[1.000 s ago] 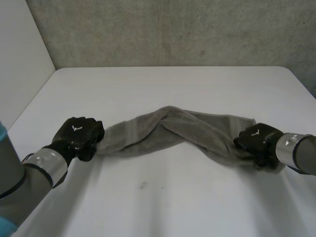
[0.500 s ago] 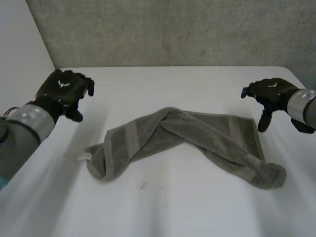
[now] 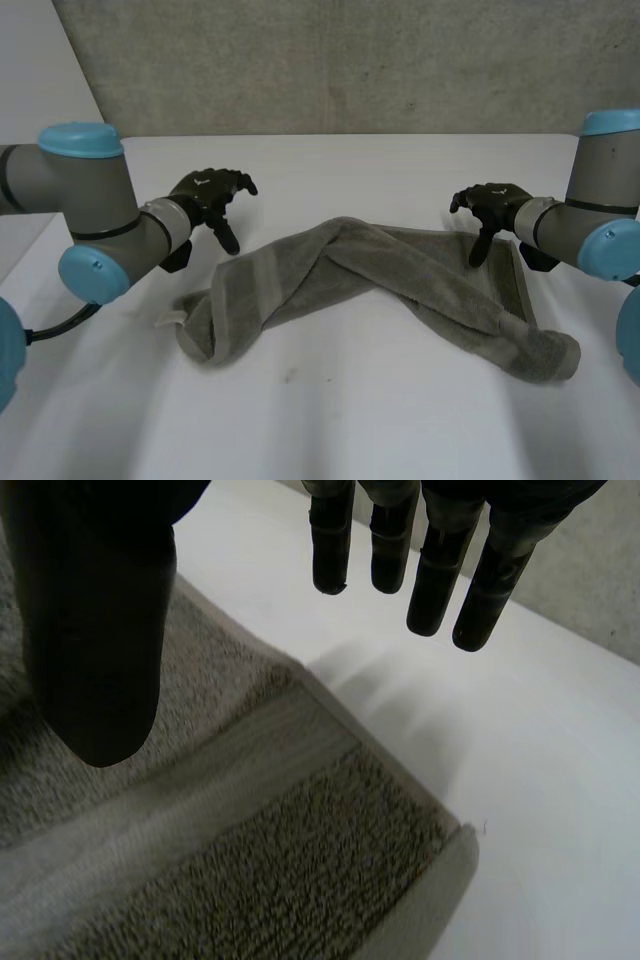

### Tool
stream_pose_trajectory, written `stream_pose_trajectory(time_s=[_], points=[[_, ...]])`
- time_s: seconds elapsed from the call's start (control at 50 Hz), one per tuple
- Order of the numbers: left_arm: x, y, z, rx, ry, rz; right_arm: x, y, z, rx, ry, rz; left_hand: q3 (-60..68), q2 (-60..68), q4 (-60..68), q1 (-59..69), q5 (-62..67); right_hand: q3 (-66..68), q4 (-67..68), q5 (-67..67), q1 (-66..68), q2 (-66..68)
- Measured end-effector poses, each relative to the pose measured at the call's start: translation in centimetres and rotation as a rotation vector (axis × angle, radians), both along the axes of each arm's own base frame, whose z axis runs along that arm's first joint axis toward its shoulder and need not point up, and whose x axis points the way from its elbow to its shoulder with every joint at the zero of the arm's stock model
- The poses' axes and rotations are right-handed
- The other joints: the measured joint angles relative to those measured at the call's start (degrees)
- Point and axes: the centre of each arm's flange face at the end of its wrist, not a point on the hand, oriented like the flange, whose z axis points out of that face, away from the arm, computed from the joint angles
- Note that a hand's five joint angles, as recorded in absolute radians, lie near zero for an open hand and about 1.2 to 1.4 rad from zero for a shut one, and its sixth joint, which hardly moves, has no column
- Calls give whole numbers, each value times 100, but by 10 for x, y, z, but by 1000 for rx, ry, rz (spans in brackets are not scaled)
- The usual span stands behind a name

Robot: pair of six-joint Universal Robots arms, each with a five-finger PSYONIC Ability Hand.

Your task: Fold the towel.

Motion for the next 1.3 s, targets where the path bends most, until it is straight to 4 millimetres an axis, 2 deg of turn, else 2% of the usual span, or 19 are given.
stream_pose_trajectory(time_s=[0.2,0.3,0.44,0.5,0.6,0.62,0.66,0.78,0.96,1.16,1.3], points=[[-3,1,-16,49,-37,25,-1,-6,-19,8,21,-19,-77,-78,-73,-71,-84,740,791,670,651,820],[-3,2,-17,51,-46,37,-1,-7,-22,10,20,-15,-77,-78,-74,-71,-88,1439,1476,1337,1424,1565],[-4,4,-17,53,-50,37,-1,-7,-26,17,19,-11,-77,-79,-74,-72,-90,1792,1824,1672,1789,1861],[-5,6,-17,54,-50,33,-1,-6,-28,21,20,-11,-77,-80,-74,-72,-90,2332,2362,2162,2315,2409],[-7,8,-16,55,-51,24,-1,-6,-29,23,19,-10,-77,-80,-74,-72,-91,4156,4242,4089,4197,4347],[-8,9,-16,56,-52,22,0,-6,-28,22,18,-9,-77,-80,-74,-72,-91,4873,5019,4819,4975,5124],[-8,9,-16,57,-52,21,0,-6,-27,20,17,-9,-77,-80,-74,-72,-91,5261,5427,5274,5444,5545],[-9,10,-16,58,-54,18,0,-7,-9,-13,2,-11,-77,-80,-74,-72,-91,5659,5866,5644,5767,5844],[-9,9,-17,55,-53,19,-5,-1,37,-77,-21,-3,-77,-80,-74,-72,-91,5666,5866,5643,5768,5844],[-10,8,-23,66,-56,16,-5,35,84,-144,-82,104,-77,-80,-74,-72,-91,5666,5866,5644,5771,5844],[-13,11,-29,78,-59,6,-12,62,116,-280,-122,169,-77,-80,-74,-72,-90,5666,5866,5644,5772,5844]])
